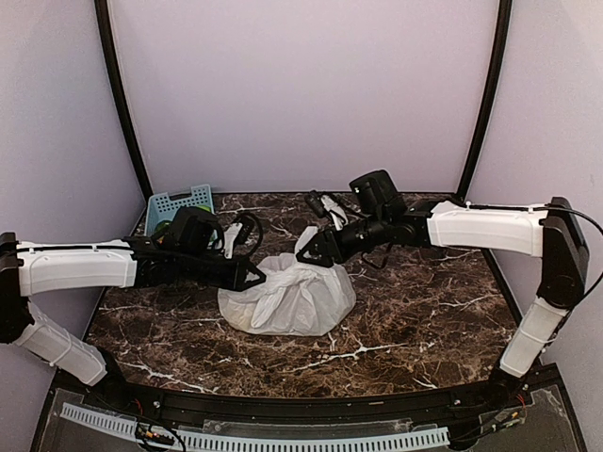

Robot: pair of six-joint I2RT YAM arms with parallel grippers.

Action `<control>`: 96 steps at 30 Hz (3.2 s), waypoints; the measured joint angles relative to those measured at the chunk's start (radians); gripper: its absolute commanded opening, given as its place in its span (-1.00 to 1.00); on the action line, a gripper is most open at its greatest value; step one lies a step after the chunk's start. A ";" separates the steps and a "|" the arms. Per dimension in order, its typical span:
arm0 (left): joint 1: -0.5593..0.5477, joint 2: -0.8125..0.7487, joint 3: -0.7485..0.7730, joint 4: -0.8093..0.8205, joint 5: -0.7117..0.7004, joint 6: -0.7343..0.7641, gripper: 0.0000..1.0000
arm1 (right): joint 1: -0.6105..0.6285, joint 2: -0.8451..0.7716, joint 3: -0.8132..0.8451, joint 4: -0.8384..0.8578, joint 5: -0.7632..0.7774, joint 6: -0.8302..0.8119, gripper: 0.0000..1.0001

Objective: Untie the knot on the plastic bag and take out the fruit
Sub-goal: Untie the bag handles from the takeout bag.

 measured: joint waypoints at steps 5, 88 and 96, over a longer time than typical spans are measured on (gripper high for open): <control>0.000 0.000 0.000 0.000 0.000 -0.003 -0.98 | 0.003 0.034 0.021 -0.021 -0.003 -0.021 0.01; 0.011 -0.131 0.039 -0.076 -0.113 0.081 0.13 | 0.078 -0.159 -0.252 0.132 0.283 0.145 -1.00; -0.035 -0.076 0.127 -0.080 -0.095 0.175 0.11 | 0.078 -0.159 -0.251 0.136 0.274 0.147 -1.00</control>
